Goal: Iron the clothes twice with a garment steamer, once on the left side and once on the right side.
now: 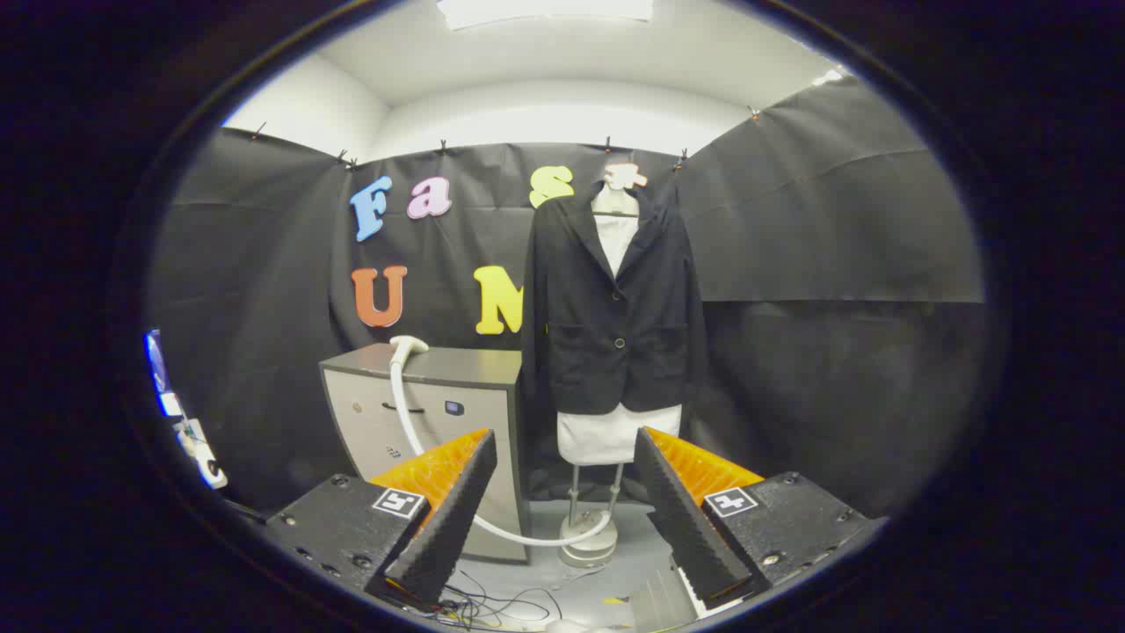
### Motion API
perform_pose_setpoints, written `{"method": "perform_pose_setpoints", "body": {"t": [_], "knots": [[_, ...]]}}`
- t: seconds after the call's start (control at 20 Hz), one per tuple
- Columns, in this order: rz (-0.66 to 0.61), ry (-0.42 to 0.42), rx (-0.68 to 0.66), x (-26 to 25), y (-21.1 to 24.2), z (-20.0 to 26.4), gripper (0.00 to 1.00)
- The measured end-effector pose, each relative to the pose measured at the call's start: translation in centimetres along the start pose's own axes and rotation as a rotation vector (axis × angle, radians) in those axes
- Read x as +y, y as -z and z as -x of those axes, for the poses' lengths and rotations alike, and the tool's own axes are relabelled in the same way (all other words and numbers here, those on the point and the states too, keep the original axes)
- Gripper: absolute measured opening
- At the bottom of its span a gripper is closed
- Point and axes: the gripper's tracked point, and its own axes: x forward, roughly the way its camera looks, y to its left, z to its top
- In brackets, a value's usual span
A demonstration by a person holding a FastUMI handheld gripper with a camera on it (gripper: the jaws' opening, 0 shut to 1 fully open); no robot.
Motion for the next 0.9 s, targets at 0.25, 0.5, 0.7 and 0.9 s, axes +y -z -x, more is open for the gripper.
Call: {"method": "perform_pose_setpoints", "body": {"t": [0.25, 0.5, 0.7, 0.9], "knots": [[0.009, 0.001, 0.01, 0.2, 0.0, -1.1, 1.0], [-0.02, -0.017, 0.027, 1.3, -0.3, -2.5, 1.0], [-0.028, -0.005, 0.028, 2.5, -0.7, -3.9, 1.0], [-0.046, -0.023, 0.017, 4.2, -2.3, -5.9, 1.0]]}}
